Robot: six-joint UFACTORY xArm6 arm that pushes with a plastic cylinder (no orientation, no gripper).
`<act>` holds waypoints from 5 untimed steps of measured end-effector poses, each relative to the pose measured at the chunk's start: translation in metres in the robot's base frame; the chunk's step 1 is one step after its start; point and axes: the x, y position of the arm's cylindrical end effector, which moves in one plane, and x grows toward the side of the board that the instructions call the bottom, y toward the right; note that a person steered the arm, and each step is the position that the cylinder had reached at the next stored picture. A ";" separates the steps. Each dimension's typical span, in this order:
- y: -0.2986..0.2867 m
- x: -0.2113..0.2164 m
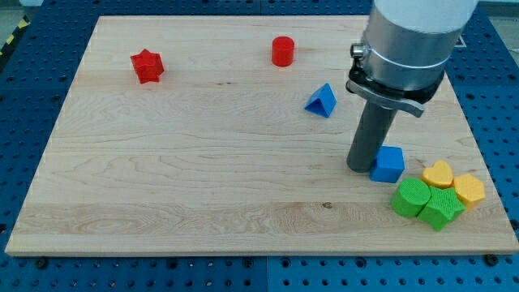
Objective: Slide the blue cube to the group of block
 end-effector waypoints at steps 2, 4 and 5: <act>0.007 0.000; 0.046 -0.007; 0.046 -0.053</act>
